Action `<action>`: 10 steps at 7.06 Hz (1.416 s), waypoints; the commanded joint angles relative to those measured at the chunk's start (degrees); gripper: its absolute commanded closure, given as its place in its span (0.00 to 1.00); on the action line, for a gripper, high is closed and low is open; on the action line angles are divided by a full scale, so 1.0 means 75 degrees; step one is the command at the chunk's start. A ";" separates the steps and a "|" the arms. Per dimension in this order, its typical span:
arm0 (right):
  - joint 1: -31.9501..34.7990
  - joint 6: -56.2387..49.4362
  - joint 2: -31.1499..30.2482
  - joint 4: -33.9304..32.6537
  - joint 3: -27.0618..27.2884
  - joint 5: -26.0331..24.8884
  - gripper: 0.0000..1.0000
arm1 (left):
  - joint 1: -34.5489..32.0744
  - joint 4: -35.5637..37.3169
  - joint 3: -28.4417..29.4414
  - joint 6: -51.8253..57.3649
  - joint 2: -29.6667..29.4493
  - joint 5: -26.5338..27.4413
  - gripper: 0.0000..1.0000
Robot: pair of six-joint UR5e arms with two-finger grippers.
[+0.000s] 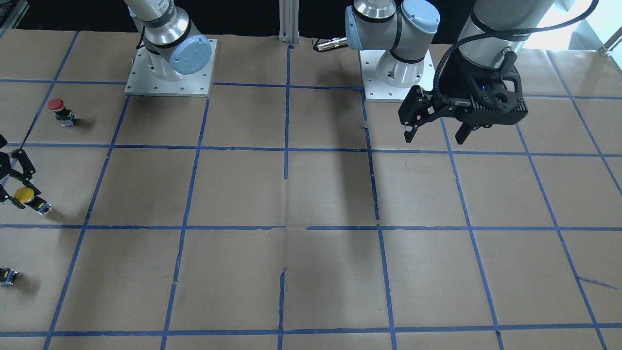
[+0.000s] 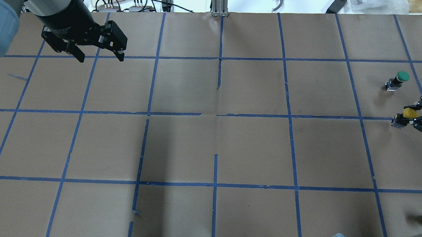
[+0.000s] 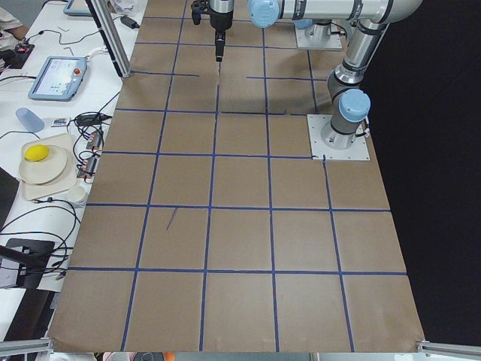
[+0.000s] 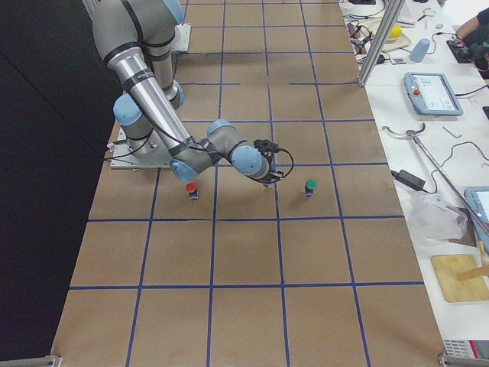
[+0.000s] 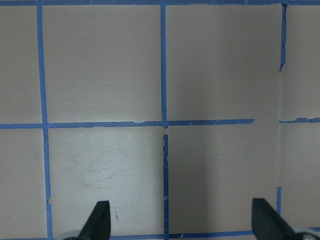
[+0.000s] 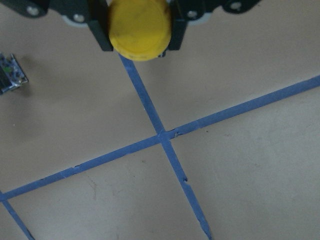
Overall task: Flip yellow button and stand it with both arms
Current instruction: 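Lower the button cap-up onto the table with the right gripper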
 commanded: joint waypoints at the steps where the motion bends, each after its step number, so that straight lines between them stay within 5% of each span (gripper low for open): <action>1: -0.0339 -0.0189 -0.0058 0.0037 0.0179 -0.0017 0.90 | 0.0008 -0.0051 0.0084 0.0019 -0.0001 0.0227 0.01; 4: -0.0467 -0.0214 -0.0071 0.0377 0.0179 -0.0099 0.88 | 0.0008 -0.0028 0.0002 0.0031 -0.0013 0.0241 0.01; 5: -0.0549 -0.0214 -0.0071 0.0412 0.0191 -0.0099 0.67 | -0.0003 -0.0039 0.0060 0.0008 -0.0036 0.0252 0.01; 7: -0.0562 0.0030 -0.0071 0.0401 0.0191 -0.0017 0.00 | -0.0004 -0.0040 -0.0044 -0.0004 -0.0048 0.0276 0.01; 10: -0.0469 0.1876 -0.0280 0.0389 0.0005 -0.0146 0.00 | 0.0008 -0.0040 0.0095 0.0008 -0.0095 0.0229 0.01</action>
